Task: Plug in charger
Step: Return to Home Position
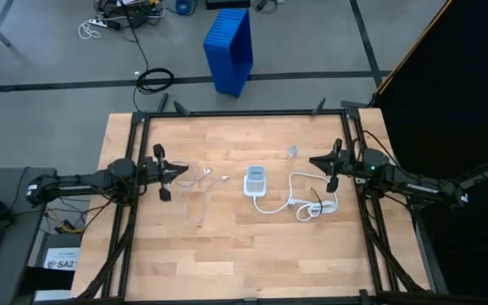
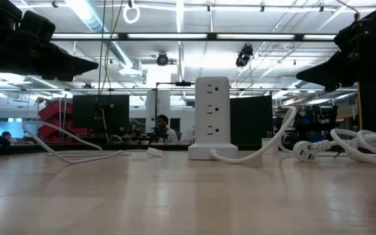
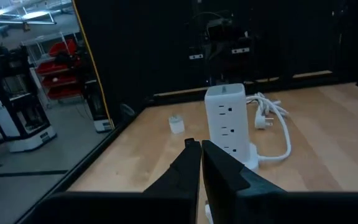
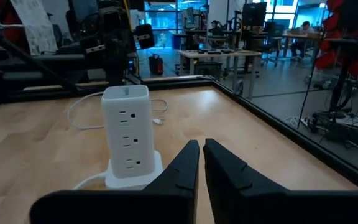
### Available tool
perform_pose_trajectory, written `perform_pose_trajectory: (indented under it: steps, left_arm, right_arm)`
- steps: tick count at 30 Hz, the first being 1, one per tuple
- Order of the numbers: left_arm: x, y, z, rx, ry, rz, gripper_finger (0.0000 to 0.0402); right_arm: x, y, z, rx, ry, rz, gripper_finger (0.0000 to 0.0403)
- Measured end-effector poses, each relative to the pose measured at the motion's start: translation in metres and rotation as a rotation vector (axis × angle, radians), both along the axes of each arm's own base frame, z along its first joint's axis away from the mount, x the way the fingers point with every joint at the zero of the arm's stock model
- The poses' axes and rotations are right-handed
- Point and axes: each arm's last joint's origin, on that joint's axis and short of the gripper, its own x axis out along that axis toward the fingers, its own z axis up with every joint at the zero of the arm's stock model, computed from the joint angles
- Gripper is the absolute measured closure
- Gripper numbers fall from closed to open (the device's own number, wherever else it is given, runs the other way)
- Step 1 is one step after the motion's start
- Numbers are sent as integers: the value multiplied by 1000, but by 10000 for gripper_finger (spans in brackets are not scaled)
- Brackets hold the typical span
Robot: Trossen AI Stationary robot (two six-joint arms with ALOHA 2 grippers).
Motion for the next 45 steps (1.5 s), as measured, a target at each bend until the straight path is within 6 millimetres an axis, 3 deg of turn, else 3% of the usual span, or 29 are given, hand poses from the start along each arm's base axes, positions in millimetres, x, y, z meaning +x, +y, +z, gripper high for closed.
perform_pose_trajectory:
  steps: [45]
  left_arm:
    - [0,0,1,0,-16,0,401]
  right_arm:
    - [0,0,-1,0,2,0,362]
